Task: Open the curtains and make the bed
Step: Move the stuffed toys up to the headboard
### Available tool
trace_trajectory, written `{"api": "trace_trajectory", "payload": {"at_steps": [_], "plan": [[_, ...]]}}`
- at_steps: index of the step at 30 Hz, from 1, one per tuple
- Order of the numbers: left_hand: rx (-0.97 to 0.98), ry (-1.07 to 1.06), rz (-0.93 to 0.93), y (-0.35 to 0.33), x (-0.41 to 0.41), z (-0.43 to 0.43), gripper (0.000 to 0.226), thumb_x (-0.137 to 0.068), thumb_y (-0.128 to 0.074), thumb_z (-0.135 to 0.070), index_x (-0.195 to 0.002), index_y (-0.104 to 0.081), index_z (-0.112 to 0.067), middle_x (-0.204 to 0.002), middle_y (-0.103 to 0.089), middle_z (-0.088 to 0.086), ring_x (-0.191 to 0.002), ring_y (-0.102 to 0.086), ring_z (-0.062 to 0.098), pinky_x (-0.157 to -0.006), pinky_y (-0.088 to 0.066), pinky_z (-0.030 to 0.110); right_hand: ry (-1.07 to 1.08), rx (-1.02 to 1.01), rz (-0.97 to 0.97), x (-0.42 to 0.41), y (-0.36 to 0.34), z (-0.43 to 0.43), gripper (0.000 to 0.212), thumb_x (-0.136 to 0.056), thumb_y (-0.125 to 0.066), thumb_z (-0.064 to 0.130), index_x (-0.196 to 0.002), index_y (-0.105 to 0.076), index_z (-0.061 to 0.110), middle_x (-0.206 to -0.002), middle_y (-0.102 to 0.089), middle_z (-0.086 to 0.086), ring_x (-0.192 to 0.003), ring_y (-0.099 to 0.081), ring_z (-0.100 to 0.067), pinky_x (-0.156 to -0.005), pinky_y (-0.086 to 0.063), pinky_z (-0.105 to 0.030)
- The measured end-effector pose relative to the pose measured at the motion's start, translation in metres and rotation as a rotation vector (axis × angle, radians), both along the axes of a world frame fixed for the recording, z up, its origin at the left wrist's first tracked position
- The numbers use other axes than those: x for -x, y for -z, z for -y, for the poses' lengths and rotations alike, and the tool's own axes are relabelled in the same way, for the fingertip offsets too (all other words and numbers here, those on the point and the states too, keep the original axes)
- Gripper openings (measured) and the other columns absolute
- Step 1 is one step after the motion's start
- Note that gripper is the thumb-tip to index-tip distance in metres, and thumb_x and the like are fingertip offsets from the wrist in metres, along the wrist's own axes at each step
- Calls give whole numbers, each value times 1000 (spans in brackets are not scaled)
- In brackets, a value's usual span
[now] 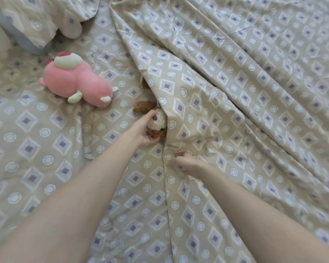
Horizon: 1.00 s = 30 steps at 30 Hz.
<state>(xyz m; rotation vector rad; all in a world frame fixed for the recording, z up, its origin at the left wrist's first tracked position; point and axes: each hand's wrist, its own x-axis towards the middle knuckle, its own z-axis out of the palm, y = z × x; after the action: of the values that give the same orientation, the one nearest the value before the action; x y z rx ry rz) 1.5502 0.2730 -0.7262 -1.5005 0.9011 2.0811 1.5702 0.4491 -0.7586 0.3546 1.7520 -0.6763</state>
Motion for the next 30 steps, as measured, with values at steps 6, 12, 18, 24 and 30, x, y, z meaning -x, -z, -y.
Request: {"api": "trace_trajectory", "payload": {"at_steps": [6, 12, 18, 24, 30], "plan": [[-26, -7, 26, -8, 0, -20, 27, -73, -73, -30, -89, -56, -17, -84, -58, 3, -70, -50, 15, -61, -41, 26, -78, 101, -67, -22, -13, -20, 62, -84, -58, 28, -141, -37, 32, -148, -23, 1, -128, -39, -24, -104, -43, -37], [-119, -54, 43, -10, -2, -36, 50, -73, -76, -44, -103, -58, -9, -96, -64, 12, -87, -60, 28, -66, -48, 42, -44, 147, -52, -30, -15, -26, 58, -90, -56, 21, -143, -35, 27, -146, -31, 2, -111, -42, -18, -80, -47, -28], [-40, -56, 84, -11, 3, -36, 46, -63, -80, -42, -97, -62, -18, -92, -68, 2, -88, -62, 20, -69, -47, 33, -10, 111, -47, -30, -13, -34, 53, -92, -54, 19, -142, -36, 23, -130, -38, 1, -111, -43, -19, -93, -44, -33], [60, -105, 73, -34, -20, -33, 41, -75, -73, -36, -105, -53, -17, -115, -59, 13, -107, -58, 30, -89, -52, 48, 104, 18, -185, -25, -24, -27, 44, -89, -43, 9, -133, -48, 15, -135, -51, -2, -113, -48, -20, -90, -40, -29], [431, -179, 192, -74, -56, -8, 106, -61, -82, -32, -142, -15, -18, -138, -40, 12, -120, -47, 33, -94, -49, 50, 35, 33, -217, -24, -76, -2, 41, -89, -41, 13, -129, -51, 14, -117, -54, -3, -93, -51, -16, -61, -35, -18]]}}
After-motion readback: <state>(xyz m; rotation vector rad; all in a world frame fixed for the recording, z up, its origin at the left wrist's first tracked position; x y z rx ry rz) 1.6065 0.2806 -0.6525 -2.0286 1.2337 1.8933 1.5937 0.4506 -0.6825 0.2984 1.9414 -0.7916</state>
